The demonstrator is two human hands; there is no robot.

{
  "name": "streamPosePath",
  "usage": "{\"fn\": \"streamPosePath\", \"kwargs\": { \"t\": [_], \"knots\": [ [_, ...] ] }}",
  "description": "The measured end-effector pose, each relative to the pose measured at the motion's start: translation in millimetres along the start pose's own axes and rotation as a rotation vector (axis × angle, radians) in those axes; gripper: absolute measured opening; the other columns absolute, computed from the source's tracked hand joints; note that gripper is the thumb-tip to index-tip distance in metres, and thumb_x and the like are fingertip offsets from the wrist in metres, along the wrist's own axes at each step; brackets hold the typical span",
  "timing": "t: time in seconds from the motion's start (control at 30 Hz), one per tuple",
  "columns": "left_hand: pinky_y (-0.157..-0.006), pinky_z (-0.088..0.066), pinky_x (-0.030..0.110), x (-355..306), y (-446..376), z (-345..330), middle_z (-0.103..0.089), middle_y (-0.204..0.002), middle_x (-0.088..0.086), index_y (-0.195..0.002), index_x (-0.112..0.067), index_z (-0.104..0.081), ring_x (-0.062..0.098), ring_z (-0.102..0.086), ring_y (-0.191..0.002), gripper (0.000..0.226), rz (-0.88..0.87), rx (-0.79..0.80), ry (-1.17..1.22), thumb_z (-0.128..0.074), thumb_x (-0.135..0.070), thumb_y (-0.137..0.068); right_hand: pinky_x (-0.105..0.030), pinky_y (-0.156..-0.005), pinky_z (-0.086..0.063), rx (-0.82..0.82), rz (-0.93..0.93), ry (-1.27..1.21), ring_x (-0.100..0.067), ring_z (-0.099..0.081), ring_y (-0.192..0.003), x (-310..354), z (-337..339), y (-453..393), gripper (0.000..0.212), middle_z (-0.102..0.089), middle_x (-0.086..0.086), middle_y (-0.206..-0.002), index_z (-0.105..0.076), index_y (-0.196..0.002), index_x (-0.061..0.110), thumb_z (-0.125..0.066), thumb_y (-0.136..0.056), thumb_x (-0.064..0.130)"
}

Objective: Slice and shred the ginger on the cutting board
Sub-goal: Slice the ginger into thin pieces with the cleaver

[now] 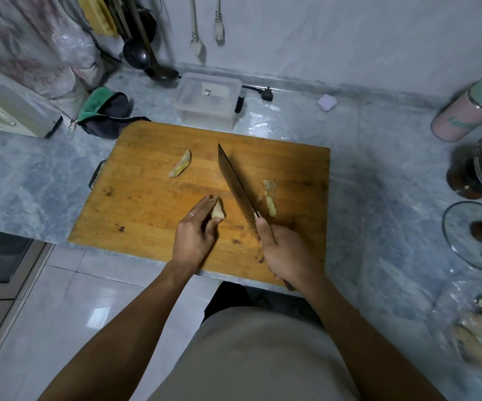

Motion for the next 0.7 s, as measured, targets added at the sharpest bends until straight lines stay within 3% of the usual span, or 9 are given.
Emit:
{"fn": "streamPosePath", "kwargs": {
  "t": [0.17,0.3,0.4,0.53,0.6,0.7],
  "knots": [
    [-0.105,-0.041,0.018,-7,1,2,-0.061,-0.136,0.005,-0.132,-0.012,-0.062,0.018,-0.058,-0.124,0.046,0.045,-0.040,0.009,-0.073,-0.017,-0.088,-0.029,-0.046,-0.042,0.037,0.007,-0.066,-0.010,-0.047,-0.041,0,-12,5,0.062,-0.049,0.001,-0.054,-0.055,-0.071,0.015,-0.024,-0.105,0.056],
    [-0.087,-0.056,0.030,-9,-1,7,-0.071,-0.112,0.005,-0.125,-0.012,-0.062,0.017,-0.068,-0.097,0.049,0.141,-0.050,0.069,-0.080,-0.025,-0.082,-0.034,-0.051,-0.045,0.048,0.010,-0.073,-0.011,-0.049,-0.043,2,-14,5,0.060,-0.050,0.001,-0.055,-0.054,-0.072,0.016,-0.024,-0.105,0.056],
    [-0.083,-0.057,0.027,-11,-1,8,-0.071,-0.098,-0.006,-0.116,-0.015,-0.060,0.011,-0.069,-0.091,0.042,0.247,-0.057,0.155,-0.081,-0.023,-0.080,-0.024,-0.040,-0.042,0.059,-0.008,-0.084,-0.009,-0.049,-0.043,3,-11,5,0.059,-0.050,0.000,-0.058,-0.055,-0.075,0.014,-0.025,-0.106,0.054],
    [-0.095,-0.052,0.025,-16,-4,9,-0.071,-0.105,-0.007,-0.113,-0.014,-0.065,0.005,-0.067,-0.102,0.026,0.413,-0.034,0.469,-0.071,-0.010,-0.088,-0.019,-0.036,-0.038,0.052,-0.009,-0.079,-0.011,-0.048,-0.048,1,-4,6,0.059,-0.049,-0.002,-0.061,-0.056,-0.078,0.013,-0.025,-0.106,0.055],
    [-0.096,-0.051,0.030,-17,-7,13,-0.071,-0.101,-0.008,-0.109,-0.015,-0.069,-0.001,-0.066,-0.095,0.014,0.459,-0.023,0.527,-0.065,-0.016,-0.094,-0.019,-0.038,-0.037,0.051,-0.003,-0.083,-0.010,-0.047,-0.047,0,-2,7,0.059,-0.050,-0.001,-0.062,-0.057,-0.079,0.012,-0.026,-0.105,0.055],
    [-0.088,-0.053,0.039,-13,-14,19,-0.071,-0.090,-0.006,-0.099,-0.018,-0.072,0.009,-0.064,-0.086,0.019,0.508,0.039,0.477,-0.057,-0.030,-0.099,-0.026,-0.046,-0.040,0.044,0.010,-0.065,-0.009,-0.046,-0.046,-1,0,6,0.064,-0.052,-0.002,-0.062,-0.060,-0.081,0.010,-0.025,-0.104,0.058]
  ]
}}
Point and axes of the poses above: each hand's wrist, its own y-axis away from the middle knuckle, its own z-axis out of the back of the hand, x = y × z, the point moved 2 cm from there along -y, towards the middle knuckle
